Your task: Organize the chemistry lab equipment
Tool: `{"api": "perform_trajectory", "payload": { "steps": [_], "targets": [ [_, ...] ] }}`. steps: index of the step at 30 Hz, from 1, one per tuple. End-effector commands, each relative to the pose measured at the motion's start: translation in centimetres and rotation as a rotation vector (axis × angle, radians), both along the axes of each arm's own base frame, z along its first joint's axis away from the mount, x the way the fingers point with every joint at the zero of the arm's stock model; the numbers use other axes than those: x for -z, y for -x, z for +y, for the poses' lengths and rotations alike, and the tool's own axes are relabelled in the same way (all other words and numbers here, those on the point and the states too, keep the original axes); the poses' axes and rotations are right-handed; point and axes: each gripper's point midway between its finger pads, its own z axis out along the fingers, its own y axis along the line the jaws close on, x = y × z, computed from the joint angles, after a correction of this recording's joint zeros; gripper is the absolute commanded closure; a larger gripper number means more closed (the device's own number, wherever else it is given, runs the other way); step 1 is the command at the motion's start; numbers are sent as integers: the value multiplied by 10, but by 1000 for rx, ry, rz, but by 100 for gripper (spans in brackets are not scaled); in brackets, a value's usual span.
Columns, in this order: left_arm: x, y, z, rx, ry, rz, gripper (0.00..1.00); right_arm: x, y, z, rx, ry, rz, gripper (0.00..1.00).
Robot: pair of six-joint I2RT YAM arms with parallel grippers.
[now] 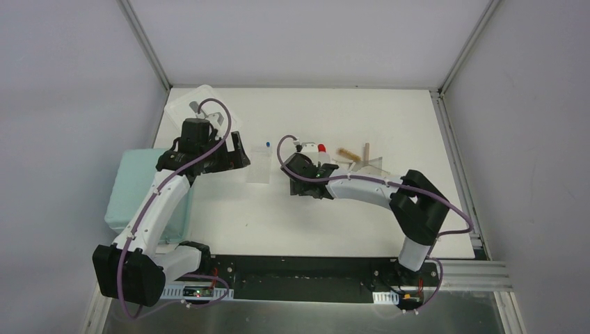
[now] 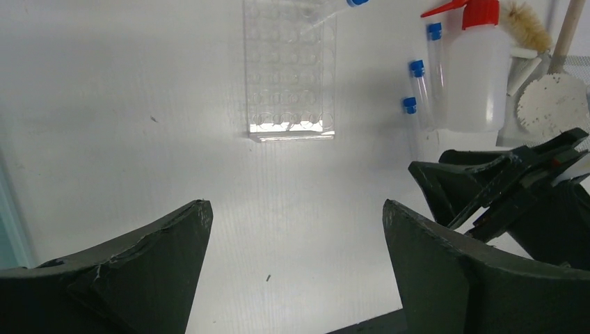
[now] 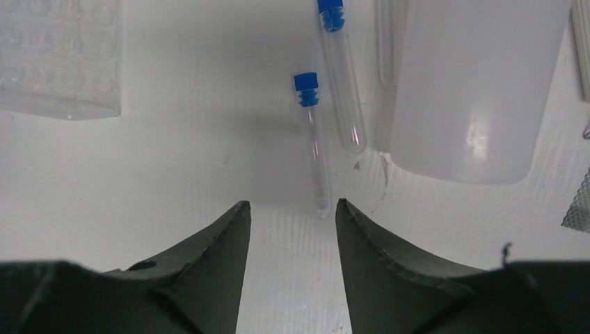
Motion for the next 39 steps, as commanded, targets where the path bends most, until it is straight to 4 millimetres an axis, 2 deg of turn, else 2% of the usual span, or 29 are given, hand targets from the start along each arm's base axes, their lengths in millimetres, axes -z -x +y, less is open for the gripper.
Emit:
{"api": "perform_trajectory", "payload": {
  "steps": [1, 8, 21, 24, 27, 30, 34, 39],
  "targets": [
    [-9, 4, 5, 32, -48, -20, 4, -1, -12, 0, 9, 50, -3, 50],
    [0, 4, 6, 33, -60, 4, 4, 14, -16, -3, -6, 121, 0, 56],
    [3, 4, 11, 24, -82, 7, 4, 32, -14, -5, -16, 124, 54, 70],
    [4, 4, 11, 30, -85, 8, 5, 36, -12, -5, -37, 121, 58, 77],
    [6, 6, 11, 29, -85, 17, 5, 40, -10, -6, -61, 128, 59, 89],
    [6, 7, 8, 40, -74, 17, 6, 38, -10, -3, -89, 114, 47, 100],
    [-5, 9, -1, 52, -68, -2, 10, 27, -11, 5, -146, 48, -5, 100],
    [-21, 18, -40, 130, 10, -11, 10, 0, -10, 14, -220, -54, -135, 100]
  ]
}}
